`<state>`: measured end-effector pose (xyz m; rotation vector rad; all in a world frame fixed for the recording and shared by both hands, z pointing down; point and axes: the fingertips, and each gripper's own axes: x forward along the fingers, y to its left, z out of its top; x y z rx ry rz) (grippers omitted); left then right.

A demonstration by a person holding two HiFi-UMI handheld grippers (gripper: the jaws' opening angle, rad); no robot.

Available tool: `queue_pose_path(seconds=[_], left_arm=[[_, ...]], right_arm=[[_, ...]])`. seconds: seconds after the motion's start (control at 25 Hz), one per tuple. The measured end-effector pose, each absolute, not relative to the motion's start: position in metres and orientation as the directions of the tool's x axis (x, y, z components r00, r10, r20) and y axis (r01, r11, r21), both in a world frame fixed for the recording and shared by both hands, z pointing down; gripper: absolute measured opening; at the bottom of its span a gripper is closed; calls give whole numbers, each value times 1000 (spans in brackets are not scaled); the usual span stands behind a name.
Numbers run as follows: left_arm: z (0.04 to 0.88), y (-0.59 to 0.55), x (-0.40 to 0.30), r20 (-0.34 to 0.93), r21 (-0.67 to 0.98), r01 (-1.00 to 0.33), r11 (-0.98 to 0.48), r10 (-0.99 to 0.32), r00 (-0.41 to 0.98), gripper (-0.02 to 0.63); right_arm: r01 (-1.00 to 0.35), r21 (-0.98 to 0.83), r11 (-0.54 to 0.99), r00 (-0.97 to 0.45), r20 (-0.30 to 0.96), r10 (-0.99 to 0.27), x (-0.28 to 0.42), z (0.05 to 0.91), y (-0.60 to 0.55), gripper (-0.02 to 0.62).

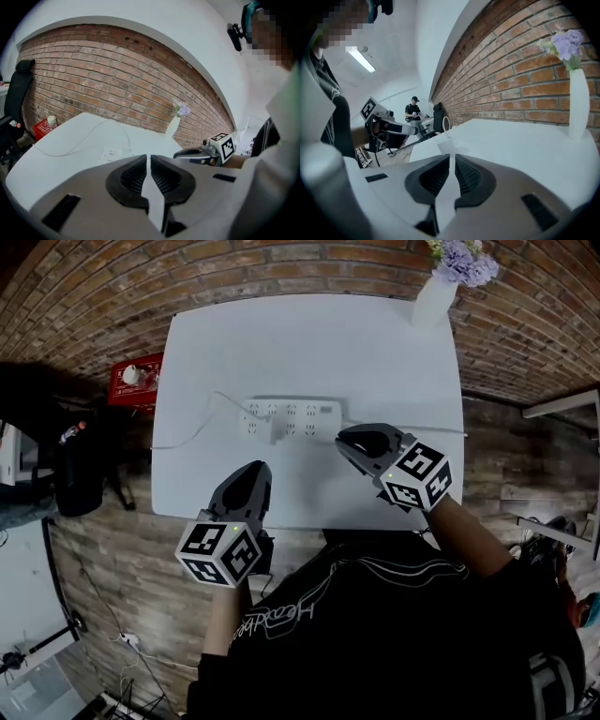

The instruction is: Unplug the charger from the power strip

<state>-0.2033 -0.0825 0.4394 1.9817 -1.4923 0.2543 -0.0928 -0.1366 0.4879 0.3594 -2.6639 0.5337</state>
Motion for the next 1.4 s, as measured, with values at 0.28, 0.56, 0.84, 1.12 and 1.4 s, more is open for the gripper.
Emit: queue_pose_path(seconds=[0.28, 0.56, 0.84, 1.12, 1.4], left_arm=[[477, -94, -213, 569, 367, -925, -97, -764, 305, 6], [498, -104, -216, 601, 352, -934, -67, -749, 280, 16], [510, -113, -215, 614, 361, -931, -61, -735, 286, 122], [518, -125, -221, 625, 316, -949, -26, -747, 228, 219], [527, -147, -222, 638, 220, -975, -19, -753, 159, 219]], right_arm=[[-366, -267, 891, -836, 515, -189, -100, 531, -158, 58], [-371, -151, 916, -787, 575, -224, -115, 552, -175, 81], [-335, -97, 937, -785, 579, -221, -121, 561, -178, 98], [-317, -42, 947, -782, 577, -237, -122, 564, -177, 95], [-315, -38, 948, -798, 552, -243, -121, 563, -177, 95]])
